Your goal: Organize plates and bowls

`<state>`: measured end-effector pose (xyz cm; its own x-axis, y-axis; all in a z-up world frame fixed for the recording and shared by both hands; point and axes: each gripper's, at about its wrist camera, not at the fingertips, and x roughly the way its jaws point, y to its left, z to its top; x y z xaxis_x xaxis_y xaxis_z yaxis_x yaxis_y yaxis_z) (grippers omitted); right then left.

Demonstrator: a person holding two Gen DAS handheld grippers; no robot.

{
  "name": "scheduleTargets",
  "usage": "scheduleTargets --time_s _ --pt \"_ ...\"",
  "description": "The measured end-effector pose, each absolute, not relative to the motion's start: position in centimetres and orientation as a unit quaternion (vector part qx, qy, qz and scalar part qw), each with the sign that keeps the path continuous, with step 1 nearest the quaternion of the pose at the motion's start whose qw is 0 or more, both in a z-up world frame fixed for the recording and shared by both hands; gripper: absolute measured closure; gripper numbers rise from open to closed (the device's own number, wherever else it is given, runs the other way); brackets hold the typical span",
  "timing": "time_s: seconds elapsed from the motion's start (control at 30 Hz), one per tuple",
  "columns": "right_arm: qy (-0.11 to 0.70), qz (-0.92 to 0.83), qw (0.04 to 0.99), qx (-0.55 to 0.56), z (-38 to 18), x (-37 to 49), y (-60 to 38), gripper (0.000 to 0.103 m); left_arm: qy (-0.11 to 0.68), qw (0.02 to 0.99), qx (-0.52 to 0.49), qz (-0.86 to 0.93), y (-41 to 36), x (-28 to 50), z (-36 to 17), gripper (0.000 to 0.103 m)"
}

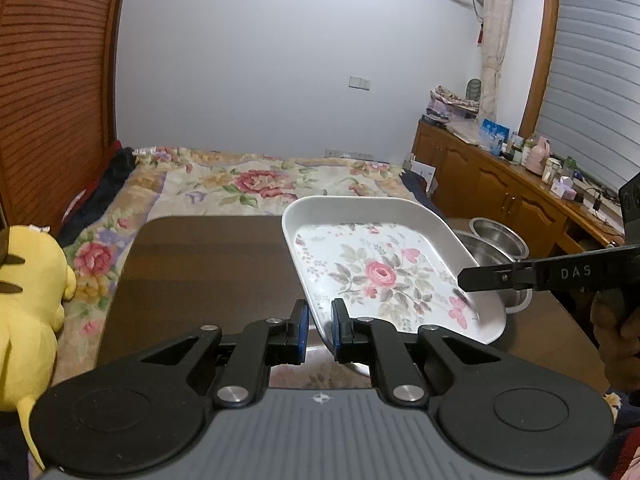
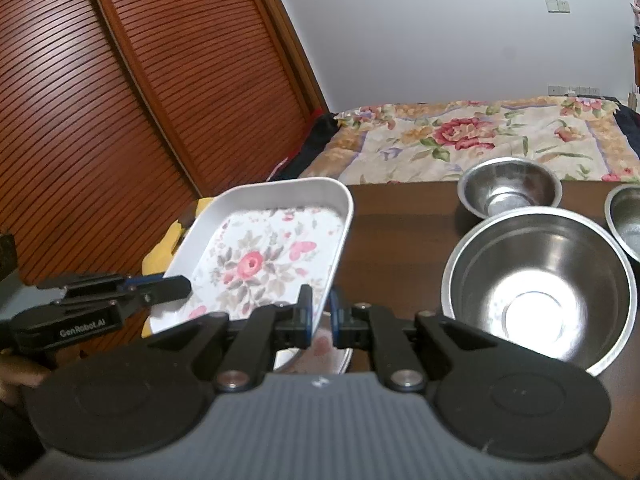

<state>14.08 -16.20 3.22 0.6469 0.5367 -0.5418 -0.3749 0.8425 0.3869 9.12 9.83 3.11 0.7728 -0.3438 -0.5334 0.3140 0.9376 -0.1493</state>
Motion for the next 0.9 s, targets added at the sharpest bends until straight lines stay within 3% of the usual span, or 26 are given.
scheduleTargets --time_s 0.9 --pt "0.355 0.259 0.892 0.104 0.6 11.3 -15.2 0.093 0.326 0.929 -0.045 -0.169 11.0 6.9 -0.4 0.090"
